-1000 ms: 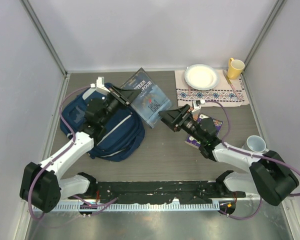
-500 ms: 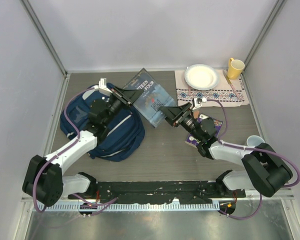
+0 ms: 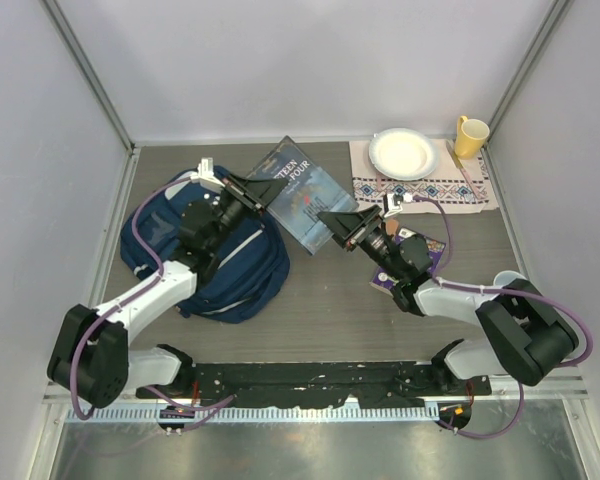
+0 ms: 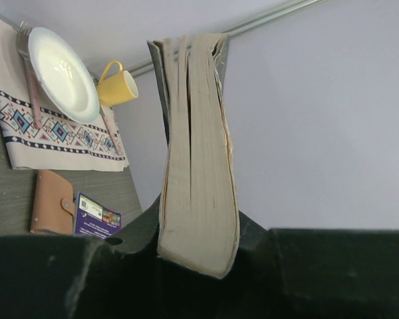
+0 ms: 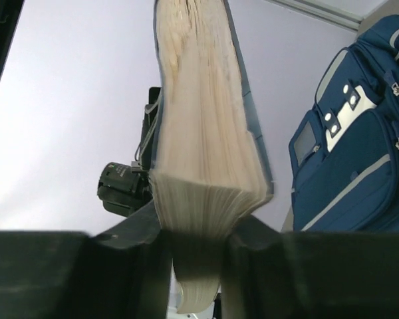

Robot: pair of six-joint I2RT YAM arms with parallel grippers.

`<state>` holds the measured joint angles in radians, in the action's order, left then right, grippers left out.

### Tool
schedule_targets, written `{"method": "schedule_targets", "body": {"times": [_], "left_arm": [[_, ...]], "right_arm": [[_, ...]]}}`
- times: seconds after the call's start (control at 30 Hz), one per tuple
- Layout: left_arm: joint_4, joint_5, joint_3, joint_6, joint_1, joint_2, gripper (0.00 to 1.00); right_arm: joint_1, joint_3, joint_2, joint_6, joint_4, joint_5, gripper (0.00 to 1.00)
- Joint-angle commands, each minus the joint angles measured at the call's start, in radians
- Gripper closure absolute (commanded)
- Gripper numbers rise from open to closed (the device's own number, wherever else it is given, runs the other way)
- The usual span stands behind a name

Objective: Pack the student bag
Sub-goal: Pick up the book from the center of the board, then place the book in the student bag.

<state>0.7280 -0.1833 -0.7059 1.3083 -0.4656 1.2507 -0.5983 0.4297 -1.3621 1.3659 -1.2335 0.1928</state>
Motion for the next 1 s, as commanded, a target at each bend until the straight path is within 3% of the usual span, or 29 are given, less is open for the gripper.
{"method": "schedule_targets", "body": {"times": [0.0,0.1,0.17,0.2,0.27,0.3,0.33,0.4,0.43,0.57,0.8,0.97], "left_arm": [[0.143,-0.088,-0.029,0.028,-0.011,0.022,1.00],[0.142,-0.157,-0.040,0.029,-0.011,0.061,0.96],[0.096,-0.203,-0.041,0.013,-0.008,0.075,0.85],[0.070,-0.231,-0.037,-0.029,-0.008,0.072,0.70],[-0.074,-0.235,-0.033,-0.101,-0.008,0.049,0.58],[-0.143,-0.228,-0.036,-0.194,-0.008,0.006,0.42],[-0.302,-0.194,-0.040,-0.254,-0.008,-0.019,0.33],[-0.469,-0.151,-0.065,-0.361,-0.008,-0.060,0.22],[-0.619,-0.110,-0.075,-0.476,-0.010,-0.092,0.21],[-0.896,-0.030,-0.116,-0.684,-0.011,-0.134,0.18],[-1.211,0.043,-0.159,-0.874,-0.036,-0.116,0.19],[-1.276,0.214,-0.178,-0.877,-0.050,-0.065,0.22]], "right_arm": [[-0.006,0.052,-0.002,-0.014,-0.103,-0.003,0.75],[-0.006,0.049,0.001,-0.019,-0.106,-0.001,0.96],[-0.005,0.041,0.017,-0.037,-0.087,-0.007,0.97],[-0.003,0.038,0.047,-0.051,-0.069,-0.016,0.99],[-0.003,0.029,0.102,-0.117,0.053,-0.039,0.99],[-0.001,0.029,0.132,-0.143,0.116,-0.077,0.99],[-0.001,0.030,0.206,-0.183,0.258,-0.098,0.99],[-0.001,0.052,0.283,-0.290,0.427,-0.153,0.99],[0.000,0.067,0.344,-0.324,0.612,-0.240,0.99],[0.015,0.101,0.455,-0.415,0.873,-0.383,0.99],[0.040,0.092,0.488,-0.418,0.961,-0.356,0.99],[0.040,0.067,0.466,-0.386,0.922,-0.314,0.99]]}}
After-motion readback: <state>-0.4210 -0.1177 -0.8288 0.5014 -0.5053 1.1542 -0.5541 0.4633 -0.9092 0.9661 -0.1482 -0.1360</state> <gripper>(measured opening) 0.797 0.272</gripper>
